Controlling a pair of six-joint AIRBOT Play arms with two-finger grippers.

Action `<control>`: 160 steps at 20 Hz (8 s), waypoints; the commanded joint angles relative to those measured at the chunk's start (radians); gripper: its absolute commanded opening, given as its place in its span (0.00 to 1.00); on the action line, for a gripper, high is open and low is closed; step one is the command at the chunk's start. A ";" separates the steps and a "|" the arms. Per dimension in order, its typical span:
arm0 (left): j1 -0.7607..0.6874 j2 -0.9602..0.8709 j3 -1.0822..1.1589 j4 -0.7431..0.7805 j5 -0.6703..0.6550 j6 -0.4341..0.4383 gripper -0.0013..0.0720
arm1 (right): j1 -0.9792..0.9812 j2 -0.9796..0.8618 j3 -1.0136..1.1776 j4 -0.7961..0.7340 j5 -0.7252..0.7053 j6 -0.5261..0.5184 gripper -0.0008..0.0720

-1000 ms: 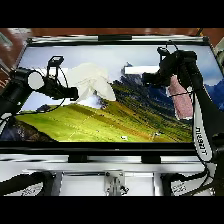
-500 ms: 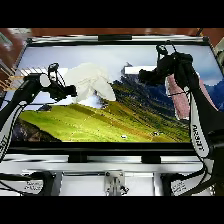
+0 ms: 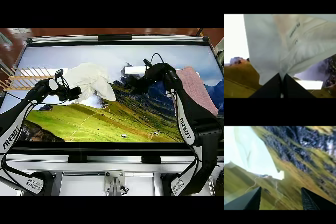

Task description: Fold the shirts.

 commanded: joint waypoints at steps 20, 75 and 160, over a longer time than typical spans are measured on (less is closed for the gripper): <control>-0.042 0.148 0.034 -0.015 -0.111 0.221 0.06 | 0.139 -0.111 0.002 0.066 0.127 0.014 0.86; -0.058 0.356 -0.385 -0.324 -0.257 0.430 0.06 | 0.210 0.442 -0.814 -0.045 -0.115 -0.304 0.26; 0.307 0.399 -0.608 -0.245 -0.219 0.313 0.80 | -0.406 0.466 -0.531 -0.175 -0.232 -0.182 0.85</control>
